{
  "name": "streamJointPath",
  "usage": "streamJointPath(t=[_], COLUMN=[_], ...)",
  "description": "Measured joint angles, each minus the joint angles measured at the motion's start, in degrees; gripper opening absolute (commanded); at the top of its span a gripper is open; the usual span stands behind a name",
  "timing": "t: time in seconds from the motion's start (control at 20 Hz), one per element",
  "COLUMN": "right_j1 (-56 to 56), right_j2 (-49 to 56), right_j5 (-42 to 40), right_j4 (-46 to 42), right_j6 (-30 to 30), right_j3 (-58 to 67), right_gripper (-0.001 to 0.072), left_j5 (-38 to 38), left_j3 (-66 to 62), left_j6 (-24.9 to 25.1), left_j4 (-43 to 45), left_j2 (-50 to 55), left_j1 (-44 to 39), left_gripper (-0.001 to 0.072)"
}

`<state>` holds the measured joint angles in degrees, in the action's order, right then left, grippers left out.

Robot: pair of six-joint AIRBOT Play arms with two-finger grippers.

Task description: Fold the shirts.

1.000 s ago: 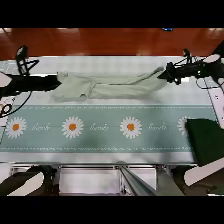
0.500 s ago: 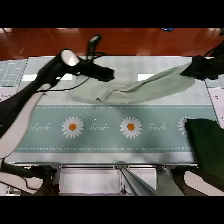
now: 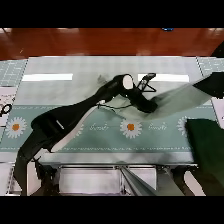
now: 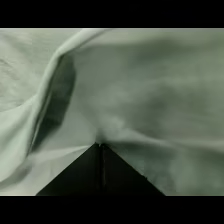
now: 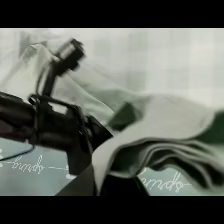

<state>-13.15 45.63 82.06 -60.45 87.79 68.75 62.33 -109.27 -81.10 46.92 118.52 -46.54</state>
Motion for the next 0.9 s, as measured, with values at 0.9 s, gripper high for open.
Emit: streamJointPath(t=[0.9], right_j1=[31.01], right_j2=[44.81], right_j5=[-24.24], right_j4=[14.93], right_j6=[0.76], right_j3=[19.06], right_gripper=[0.0023], left_j5=[5.40], left_j3=[42.53], left_j6=[6.54], left_j4=[3.85], left_j2=[-46.23], left_j1=[45.18], left_gripper=[0.0016])
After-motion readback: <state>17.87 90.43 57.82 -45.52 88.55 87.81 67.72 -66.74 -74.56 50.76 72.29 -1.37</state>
